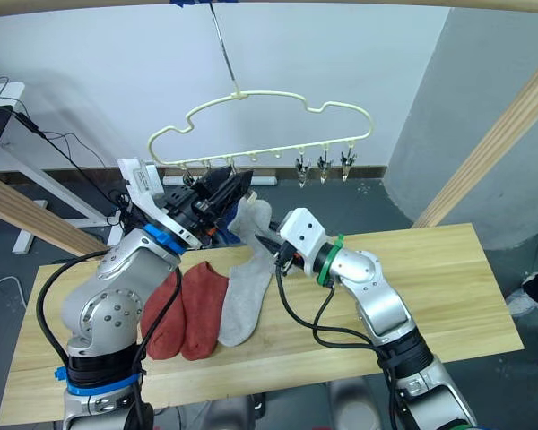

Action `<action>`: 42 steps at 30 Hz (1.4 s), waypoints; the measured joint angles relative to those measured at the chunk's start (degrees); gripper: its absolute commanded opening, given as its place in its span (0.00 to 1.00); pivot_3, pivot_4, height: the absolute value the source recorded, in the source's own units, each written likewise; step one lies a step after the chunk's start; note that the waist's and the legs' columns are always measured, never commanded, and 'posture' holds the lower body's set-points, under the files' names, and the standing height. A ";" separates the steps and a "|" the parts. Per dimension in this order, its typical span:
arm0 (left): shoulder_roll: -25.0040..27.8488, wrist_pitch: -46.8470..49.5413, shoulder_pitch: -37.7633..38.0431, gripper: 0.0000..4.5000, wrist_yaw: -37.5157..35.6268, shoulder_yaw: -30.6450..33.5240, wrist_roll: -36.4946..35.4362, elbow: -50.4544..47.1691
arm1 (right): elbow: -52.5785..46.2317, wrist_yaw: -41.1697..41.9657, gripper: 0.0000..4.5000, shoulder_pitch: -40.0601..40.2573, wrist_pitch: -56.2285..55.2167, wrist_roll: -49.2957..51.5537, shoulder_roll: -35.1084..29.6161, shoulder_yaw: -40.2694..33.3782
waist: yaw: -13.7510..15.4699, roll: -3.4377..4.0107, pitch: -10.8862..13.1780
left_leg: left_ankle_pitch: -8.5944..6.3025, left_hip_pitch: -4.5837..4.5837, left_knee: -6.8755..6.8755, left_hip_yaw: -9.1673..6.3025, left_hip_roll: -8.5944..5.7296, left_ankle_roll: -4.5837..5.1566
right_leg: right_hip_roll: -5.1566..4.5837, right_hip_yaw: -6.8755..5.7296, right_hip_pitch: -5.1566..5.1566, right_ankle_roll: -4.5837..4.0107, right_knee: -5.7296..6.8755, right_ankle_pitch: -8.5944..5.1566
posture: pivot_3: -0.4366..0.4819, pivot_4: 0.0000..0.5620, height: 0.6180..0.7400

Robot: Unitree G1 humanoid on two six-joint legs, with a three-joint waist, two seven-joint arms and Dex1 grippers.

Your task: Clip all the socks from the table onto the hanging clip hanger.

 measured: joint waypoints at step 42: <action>16.63 -8.52 17.45 0.62 -17.07 4.07 3.90 -11.17 | -15.35 -10.09 0.49 -3.61 18.88 3.36 -5.41 -11.25 | 0.87 -0.01 -0.12 | 0.01 -0.11 -0.02 0.08 0.01 -0.02 | -0.03 0.06 -0.22 -0.07 0.08 0.04 | 0.32 0.46 1.00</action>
